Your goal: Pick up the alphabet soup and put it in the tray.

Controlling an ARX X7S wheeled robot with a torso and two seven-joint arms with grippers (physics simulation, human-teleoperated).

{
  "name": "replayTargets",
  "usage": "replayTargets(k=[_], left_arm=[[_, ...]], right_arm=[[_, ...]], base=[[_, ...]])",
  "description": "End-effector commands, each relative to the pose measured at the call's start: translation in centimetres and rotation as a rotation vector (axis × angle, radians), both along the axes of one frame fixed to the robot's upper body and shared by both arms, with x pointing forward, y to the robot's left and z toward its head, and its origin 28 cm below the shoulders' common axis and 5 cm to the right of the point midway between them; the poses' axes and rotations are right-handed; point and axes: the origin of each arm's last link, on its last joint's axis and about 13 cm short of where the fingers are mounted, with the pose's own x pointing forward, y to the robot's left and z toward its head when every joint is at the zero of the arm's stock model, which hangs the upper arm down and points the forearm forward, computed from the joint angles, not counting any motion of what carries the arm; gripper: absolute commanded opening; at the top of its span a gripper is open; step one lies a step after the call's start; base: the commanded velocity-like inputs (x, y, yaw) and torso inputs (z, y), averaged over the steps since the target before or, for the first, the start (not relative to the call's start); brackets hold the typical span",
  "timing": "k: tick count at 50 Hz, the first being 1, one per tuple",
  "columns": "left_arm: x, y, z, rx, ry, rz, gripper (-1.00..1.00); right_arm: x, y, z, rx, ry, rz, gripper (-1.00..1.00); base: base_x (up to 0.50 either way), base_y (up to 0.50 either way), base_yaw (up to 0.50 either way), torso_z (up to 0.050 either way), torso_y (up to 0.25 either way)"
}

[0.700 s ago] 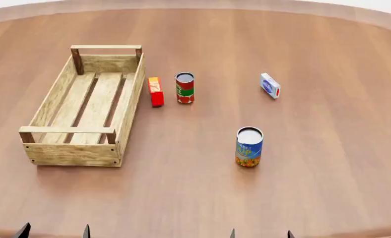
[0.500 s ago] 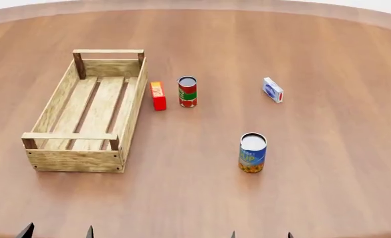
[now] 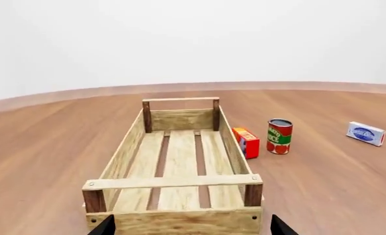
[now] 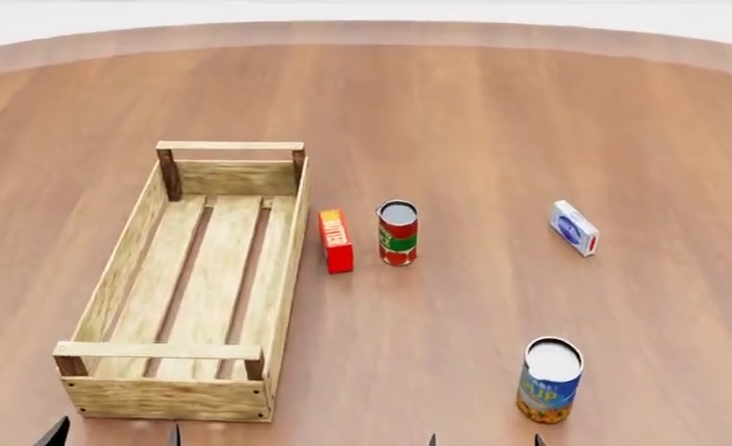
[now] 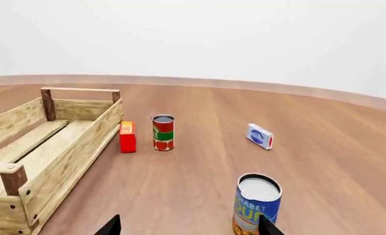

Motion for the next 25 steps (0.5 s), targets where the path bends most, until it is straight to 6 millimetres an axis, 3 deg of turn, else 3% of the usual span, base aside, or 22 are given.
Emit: replayTargets(k=[1,25], left_arm=[[0.06,0.01,-0.03,0.002,0.003,-0.002,1.00],[0.12,0.04,-0.02,0.016,-0.003,-0.001,1.00]], right_arm=[[0.03,0.02,-0.01,-0.004,0.002,0.004,1.00],[0.05,0.03,0.00,-0.008,0.001,0.006,1.00]], base=[[0.46,0.36,0.00,0.000,0.000],[0.47,0.37,0.00,0.000,0.000]])
